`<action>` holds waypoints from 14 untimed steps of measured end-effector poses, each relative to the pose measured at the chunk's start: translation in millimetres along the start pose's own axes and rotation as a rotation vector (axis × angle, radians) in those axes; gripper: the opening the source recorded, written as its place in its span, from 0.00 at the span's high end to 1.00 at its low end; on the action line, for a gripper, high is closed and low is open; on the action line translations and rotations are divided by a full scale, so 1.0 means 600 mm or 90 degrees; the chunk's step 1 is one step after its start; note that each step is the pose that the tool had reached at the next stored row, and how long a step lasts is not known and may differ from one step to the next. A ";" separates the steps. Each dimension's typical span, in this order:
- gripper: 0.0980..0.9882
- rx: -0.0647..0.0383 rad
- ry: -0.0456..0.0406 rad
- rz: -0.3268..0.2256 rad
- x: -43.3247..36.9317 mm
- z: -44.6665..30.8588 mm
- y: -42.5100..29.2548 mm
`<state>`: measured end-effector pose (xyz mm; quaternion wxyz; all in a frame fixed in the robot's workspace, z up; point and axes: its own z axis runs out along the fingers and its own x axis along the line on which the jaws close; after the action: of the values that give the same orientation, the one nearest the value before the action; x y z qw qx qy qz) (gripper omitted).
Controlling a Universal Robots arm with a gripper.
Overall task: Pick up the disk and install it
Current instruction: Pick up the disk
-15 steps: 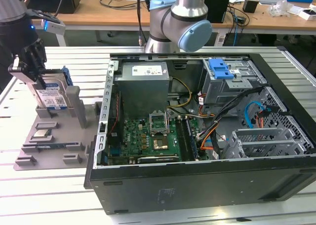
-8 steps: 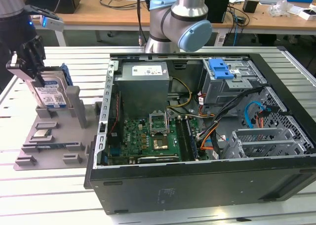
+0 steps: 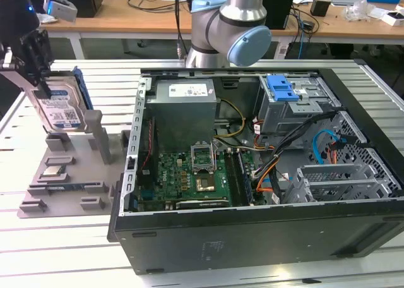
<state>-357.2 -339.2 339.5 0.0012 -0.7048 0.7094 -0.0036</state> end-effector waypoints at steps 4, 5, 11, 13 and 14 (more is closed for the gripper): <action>0.70 0.000 0.0000 0.000 0.000 -0.021 0.000; 0.70 0.000 0.0000 0.000 0.000 -0.028 0.000; 0.70 0.000 0.0000 0.000 -0.001 -0.067 0.000; 0.70 0.000 0.0000 0.000 -0.001 -0.075 0.000; 0.70 0.000 0.0000 0.000 -0.001 -0.084 -0.001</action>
<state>-357.2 -338.6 389.8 0.0012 -0.7048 0.7094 -0.0036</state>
